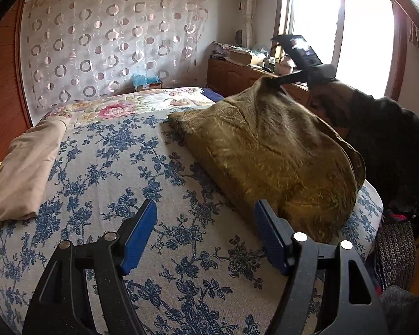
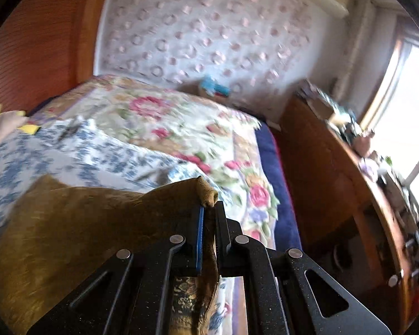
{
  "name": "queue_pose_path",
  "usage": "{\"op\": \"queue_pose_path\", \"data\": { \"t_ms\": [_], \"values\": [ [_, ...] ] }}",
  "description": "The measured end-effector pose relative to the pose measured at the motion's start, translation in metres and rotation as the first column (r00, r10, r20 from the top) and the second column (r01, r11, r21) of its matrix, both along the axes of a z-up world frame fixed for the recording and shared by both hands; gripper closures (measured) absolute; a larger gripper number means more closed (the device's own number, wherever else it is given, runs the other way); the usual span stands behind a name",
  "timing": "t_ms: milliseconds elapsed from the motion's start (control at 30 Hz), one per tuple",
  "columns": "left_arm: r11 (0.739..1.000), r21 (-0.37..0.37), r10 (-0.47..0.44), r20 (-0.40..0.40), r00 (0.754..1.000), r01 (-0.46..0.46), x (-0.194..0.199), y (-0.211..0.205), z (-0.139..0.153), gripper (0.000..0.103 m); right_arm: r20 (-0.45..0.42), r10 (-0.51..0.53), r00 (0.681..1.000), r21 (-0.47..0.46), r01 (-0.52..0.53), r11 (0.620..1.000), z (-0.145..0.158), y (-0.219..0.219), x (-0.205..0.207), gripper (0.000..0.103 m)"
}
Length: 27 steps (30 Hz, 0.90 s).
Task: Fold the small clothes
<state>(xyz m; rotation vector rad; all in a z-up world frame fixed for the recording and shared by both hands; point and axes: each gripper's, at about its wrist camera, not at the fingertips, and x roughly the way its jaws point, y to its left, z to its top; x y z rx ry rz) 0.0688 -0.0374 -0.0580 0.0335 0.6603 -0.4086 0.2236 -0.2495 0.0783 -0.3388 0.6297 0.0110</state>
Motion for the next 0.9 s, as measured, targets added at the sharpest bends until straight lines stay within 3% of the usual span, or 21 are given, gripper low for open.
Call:
{"op": "queue_pose_path", "data": {
  "t_ms": [167,233,300,500,700,900],
  "values": [
    [1.000,0.000,-0.014,-0.012,1.000,0.014,0.000,-0.003,-0.003,0.030,-0.079,-0.064,0.995,-0.021,0.063,0.998,-0.031,0.009,0.028,0.092],
    [1.000,-0.003,-0.018,-0.015,1.000,0.018,0.000,-0.004,-0.004,0.030,-0.091,-0.092,0.992,-0.026,0.090,0.996,-0.029,0.008,0.033,0.070],
    [1.000,-0.001,-0.021,-0.016,1.000,0.021,-0.001,-0.007,-0.004,0.030,-0.080,-0.079,0.994,-0.003,0.079,0.997,-0.022,0.007,0.029,0.060],
    [0.999,-0.001,-0.036,-0.023,0.999,0.036,-0.003,-0.014,-0.004,0.030,-0.085,-0.002,0.996,0.054,0.007,0.999,-0.003,-0.016,-0.019,0.059],
    [0.998,0.006,-0.056,-0.032,0.998,0.056,-0.006,-0.025,-0.006,0.030,-0.096,0.100,0.990,0.113,-0.089,0.990,-0.015,-0.034,-0.108,0.059],
    [0.996,0.028,-0.085,-0.051,0.995,0.087,-0.011,-0.039,-0.011,0.030,-0.113,0.109,0.988,0.169,-0.089,0.982,-0.037,-0.050,-0.180,0.059]
  ]
}}
